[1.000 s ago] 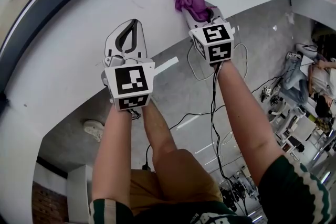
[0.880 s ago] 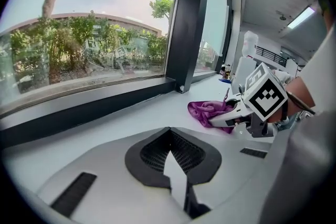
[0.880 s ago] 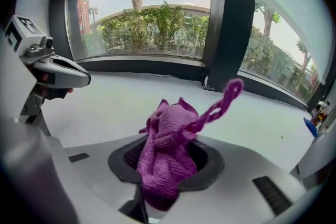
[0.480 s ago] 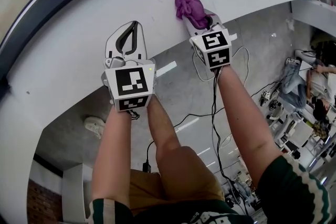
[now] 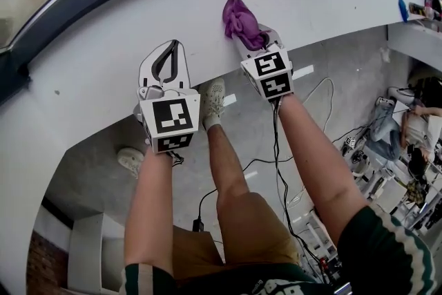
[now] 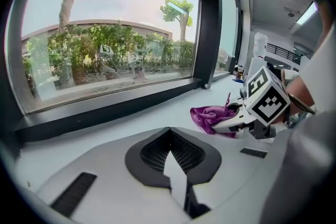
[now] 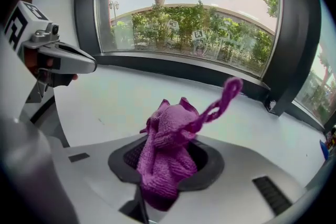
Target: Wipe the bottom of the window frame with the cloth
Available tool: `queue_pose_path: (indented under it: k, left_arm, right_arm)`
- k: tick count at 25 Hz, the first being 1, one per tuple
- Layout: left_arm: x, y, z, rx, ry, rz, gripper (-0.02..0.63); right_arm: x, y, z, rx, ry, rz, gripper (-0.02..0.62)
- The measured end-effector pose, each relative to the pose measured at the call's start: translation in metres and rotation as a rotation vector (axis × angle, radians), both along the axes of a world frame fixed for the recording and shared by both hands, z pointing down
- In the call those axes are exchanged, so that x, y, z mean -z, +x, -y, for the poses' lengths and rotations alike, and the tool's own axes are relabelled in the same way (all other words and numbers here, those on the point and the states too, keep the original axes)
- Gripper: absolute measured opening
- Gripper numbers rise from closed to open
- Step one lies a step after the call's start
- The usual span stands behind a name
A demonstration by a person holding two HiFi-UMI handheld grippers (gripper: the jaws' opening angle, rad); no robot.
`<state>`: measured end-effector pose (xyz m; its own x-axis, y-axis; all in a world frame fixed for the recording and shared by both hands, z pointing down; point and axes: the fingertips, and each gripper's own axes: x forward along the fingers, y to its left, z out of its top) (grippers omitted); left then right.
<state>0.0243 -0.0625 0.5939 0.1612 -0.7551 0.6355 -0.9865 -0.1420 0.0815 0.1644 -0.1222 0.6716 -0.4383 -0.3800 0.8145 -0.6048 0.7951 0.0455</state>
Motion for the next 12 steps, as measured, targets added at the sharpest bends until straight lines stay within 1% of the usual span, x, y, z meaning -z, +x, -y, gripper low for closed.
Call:
queue_pose_path:
  k: [4, 10, 12]
  left_arm:
    - [0.004, -0.039, -0.026, 0.036, -0.007, 0.023, 0.006]
    - [0.01, -0.094, -0.065, 0.117, -0.007, 0.04, 0.006]
    - [0.011, -0.109, -0.077, 0.137, -0.007, 0.044, 0.006]
  right_arm:
    - [0.001, -0.038, -0.018, 0.029, -0.013, 0.005, 0.13]
    - [0.0, -0.109, -0.054, 0.125, -0.018, 0.026, 0.13]
    - [-0.001, -0.129, -0.066, 0.14, -0.018, 0.035, 0.13]
